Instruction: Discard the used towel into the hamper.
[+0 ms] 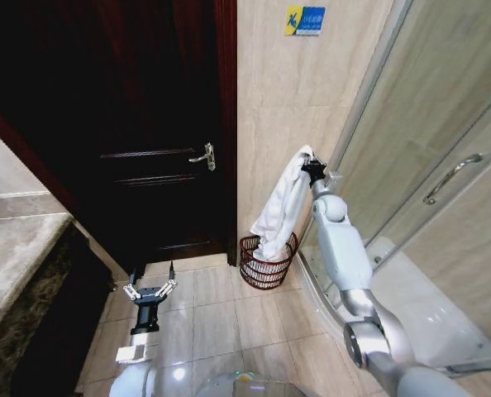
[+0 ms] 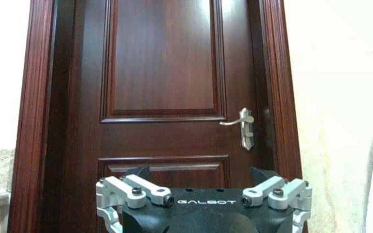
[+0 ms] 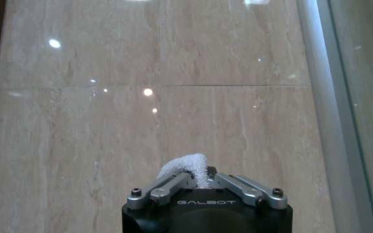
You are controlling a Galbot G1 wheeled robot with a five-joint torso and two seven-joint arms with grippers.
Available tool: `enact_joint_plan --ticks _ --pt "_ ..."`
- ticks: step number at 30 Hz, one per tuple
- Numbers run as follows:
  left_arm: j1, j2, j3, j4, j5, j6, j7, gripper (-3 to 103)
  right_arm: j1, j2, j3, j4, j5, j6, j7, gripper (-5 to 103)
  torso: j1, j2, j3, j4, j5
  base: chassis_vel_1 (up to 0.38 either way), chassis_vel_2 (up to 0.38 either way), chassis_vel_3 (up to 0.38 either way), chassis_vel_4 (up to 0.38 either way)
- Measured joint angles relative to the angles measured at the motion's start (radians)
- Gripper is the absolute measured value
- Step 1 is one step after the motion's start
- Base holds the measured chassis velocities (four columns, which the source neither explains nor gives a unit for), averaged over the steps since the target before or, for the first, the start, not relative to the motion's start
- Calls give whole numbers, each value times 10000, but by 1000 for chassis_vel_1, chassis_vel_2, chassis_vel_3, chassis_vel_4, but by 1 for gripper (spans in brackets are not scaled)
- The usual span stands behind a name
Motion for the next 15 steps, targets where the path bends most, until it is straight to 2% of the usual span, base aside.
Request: enact_joint_plan --ticks 10,15 --pt "-4 0 -30 7 -19 -7 0 100 128 8 -47 -19 78 -155 0 2 -214 -470 -261 -1 0 0 0 0 0" --pt "42 0 -34 5 -38 -34 -1 100 534 26 -64 -423 85 -153 0 2 -391 -863 -475 0 -1 0 0 0 0"
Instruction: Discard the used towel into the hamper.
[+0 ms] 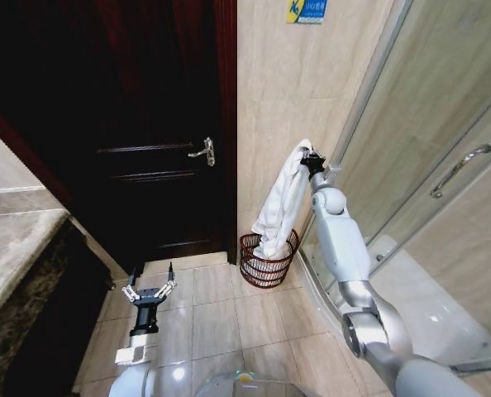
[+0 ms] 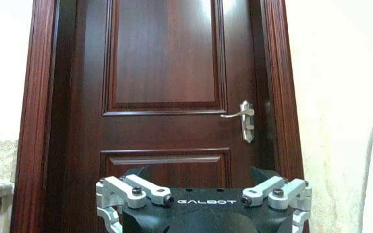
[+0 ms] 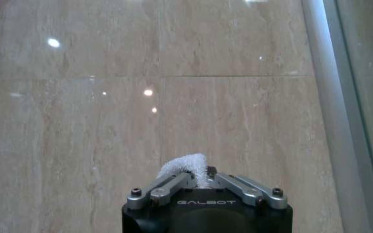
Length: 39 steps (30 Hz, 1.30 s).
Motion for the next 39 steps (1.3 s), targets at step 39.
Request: enact_joint_plan --ticks 39 --pt "-156 0 41 223 -107 -35 117 100 -1418 66 19 611 -85 -81 266 2 -848 -1907 -1061 -1 1 0 0 0 0"
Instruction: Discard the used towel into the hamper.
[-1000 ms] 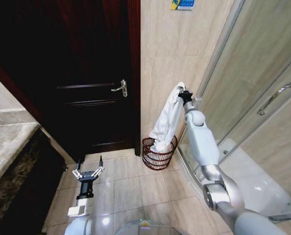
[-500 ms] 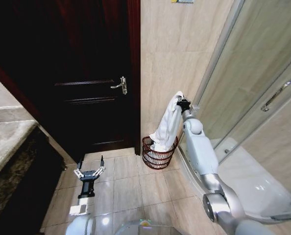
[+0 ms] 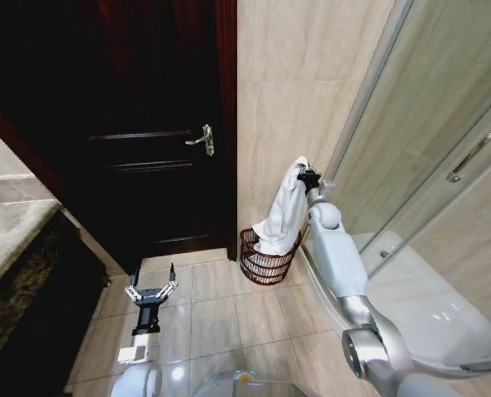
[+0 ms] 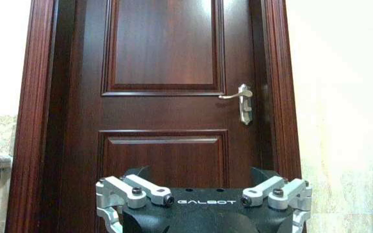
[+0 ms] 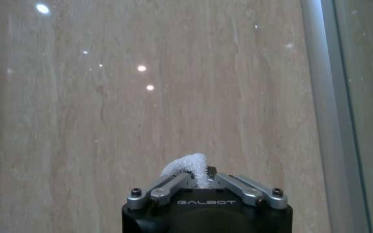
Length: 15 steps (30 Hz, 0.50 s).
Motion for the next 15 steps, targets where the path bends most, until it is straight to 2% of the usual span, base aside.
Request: enact_joint_plan --ticks 7,15 --pt "13 0 -2 -3 -9 -14 14 100 -70 -32 13 44 -2 20 -40 2 -122 -269 -148 0 0 0 0 0 0" --pt "74 0 -44 -35 -86 -40 22 100 -188 -13 -31 187 -52 20 -15 2 -295 -677 -375 1 1 -66 66 65 -69"
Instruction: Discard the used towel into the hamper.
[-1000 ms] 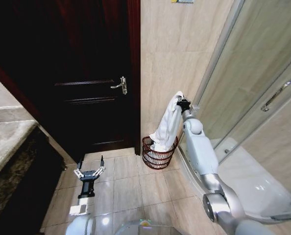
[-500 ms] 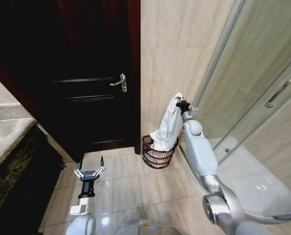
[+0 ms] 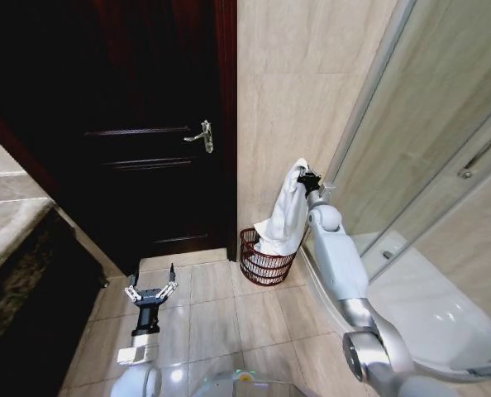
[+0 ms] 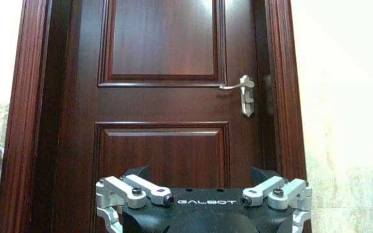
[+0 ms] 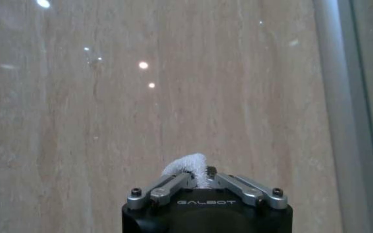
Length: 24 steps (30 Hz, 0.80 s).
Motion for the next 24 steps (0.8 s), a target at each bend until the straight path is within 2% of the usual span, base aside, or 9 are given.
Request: enact_joint_plan --ticks 6,24 --pt "-5 0 0 2 -34 -2 23 100 -726 -95 -20 929 -117 -335 218 2 -99 -225 -126 1 -1 -26 38 29 -26" --pt "10 0 16 34 -77 -67 102 100 -1187 -122 165 1183 -169 -326 176 2 -435 -981 -543 2 -1 0 0 0 0"
